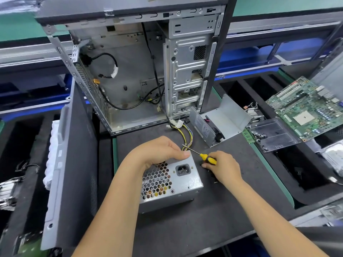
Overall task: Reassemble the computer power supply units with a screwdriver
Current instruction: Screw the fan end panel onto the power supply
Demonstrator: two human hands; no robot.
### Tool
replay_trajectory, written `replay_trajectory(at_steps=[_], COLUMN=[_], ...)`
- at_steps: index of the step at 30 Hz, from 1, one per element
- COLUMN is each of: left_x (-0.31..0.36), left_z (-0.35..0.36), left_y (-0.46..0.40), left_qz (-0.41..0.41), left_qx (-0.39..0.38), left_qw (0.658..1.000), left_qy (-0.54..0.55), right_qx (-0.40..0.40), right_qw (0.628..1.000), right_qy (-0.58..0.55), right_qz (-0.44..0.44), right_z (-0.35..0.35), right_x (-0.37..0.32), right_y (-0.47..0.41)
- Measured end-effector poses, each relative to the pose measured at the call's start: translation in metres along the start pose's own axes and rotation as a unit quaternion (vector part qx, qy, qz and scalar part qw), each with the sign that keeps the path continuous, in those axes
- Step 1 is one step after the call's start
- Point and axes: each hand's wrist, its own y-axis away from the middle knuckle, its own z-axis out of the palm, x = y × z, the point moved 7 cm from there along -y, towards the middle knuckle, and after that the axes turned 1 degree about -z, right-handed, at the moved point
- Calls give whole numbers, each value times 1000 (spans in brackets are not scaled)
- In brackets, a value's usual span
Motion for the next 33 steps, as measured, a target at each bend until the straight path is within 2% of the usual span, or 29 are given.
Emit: replay_trajectory(at_steps=[3, 5, 7, 9, 11, 15, 20, 29, 33], left_x=[0, 0, 0, 1, 2, 1, 3, 3, 4], left_z=[0, 0, -2, -1, -1, -3, -1, 0, -1], left_y=[1, 2, 1, 1, -1, -2, -3, -2, -3], left_qz=[-4, -5, -5, -6, -1, 6, 9, 17, 31], left_qx=[3, 4, 8, 3, -1, -2, -15, -14, -5], left_qw=[1000, 1000, 1000, 1000, 1000, 1000, 999, 999, 999], left_qy=[11, 9, 6, -2, -14, -19, -28, -25, -19], right_qx=[-14, -8, 4, -9, -46, -81, -112, -68, 17], right_qw=[1000, 1000, 990, 953, 918, 911, 919, 925, 942], right_qy=[22, -6, -135, -299, -386, -383, -355, -350, -268], right_qz=[-16, -21, -29, -51, -82, -133, -131, -129, -202], right_z=[2, -7, -25, -44, -59, -72, -72, -74, -77], right_x=[-3, -7, -12, -28, -50, -79, -82, -80, -87], right_y=[0, 4, 11, 26, 43, 60, 66, 60, 65])
